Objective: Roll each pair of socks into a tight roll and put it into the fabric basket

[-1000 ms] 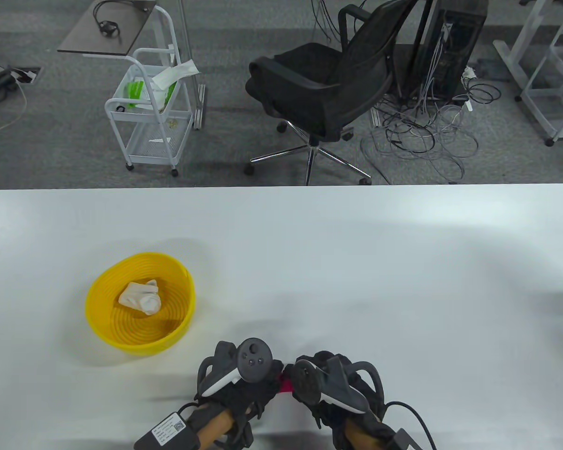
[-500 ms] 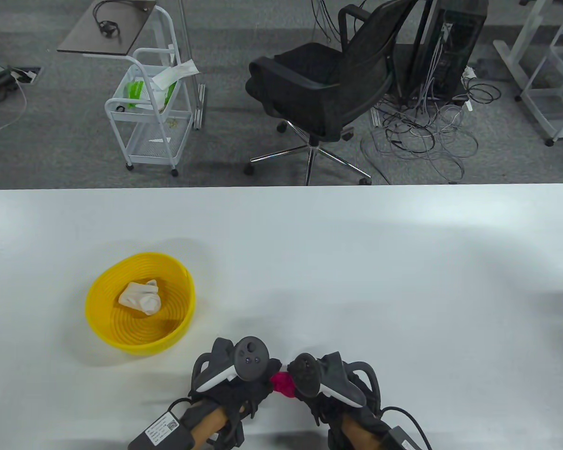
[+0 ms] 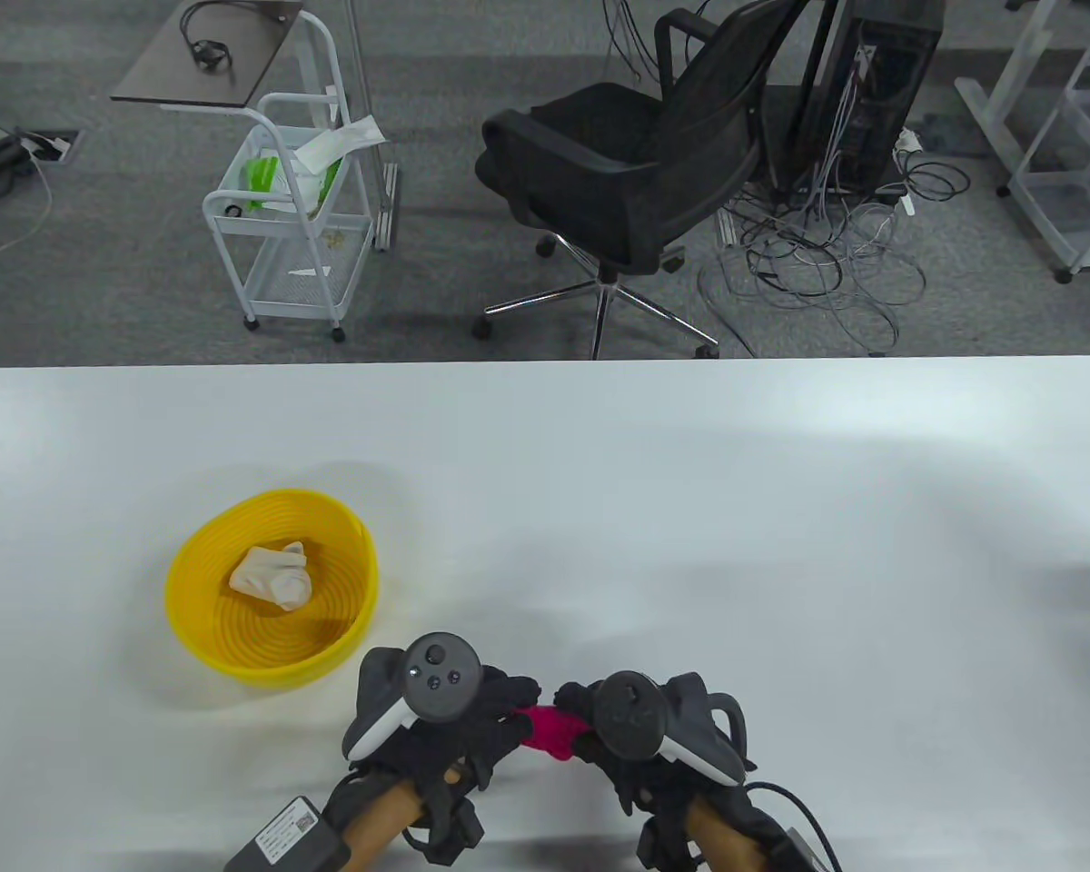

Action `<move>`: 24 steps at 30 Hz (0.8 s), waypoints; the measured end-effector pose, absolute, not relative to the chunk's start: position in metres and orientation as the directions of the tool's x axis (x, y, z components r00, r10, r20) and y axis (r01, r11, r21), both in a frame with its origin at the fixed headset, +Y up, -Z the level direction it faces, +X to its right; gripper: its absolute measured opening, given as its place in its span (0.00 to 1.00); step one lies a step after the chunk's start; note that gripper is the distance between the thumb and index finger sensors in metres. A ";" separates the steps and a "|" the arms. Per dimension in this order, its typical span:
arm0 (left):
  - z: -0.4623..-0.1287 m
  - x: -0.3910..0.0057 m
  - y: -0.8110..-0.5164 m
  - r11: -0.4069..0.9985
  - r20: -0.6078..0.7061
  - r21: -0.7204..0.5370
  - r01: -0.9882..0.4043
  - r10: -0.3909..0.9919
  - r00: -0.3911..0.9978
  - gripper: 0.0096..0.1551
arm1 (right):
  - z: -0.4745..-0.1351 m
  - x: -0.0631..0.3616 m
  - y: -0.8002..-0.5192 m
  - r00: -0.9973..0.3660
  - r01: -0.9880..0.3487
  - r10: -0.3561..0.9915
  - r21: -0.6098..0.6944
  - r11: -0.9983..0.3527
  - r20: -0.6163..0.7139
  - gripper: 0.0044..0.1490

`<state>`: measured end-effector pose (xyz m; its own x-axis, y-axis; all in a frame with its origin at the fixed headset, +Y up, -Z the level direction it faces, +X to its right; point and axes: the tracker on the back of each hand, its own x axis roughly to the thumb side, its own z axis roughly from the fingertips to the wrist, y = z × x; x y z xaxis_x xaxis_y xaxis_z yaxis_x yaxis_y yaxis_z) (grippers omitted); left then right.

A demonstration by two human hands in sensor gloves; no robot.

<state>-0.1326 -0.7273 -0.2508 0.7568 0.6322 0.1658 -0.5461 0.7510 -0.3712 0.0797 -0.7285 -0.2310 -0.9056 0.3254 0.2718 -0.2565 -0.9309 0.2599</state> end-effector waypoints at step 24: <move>-0.249 -0.139 -0.732 0.566 -0.054 -0.322 -0.759 0.790 0.611 0.36 | -0.211 0.063 -0.709 -0.913 -0.240 0.227 0.005 -0.971 0.340 0.41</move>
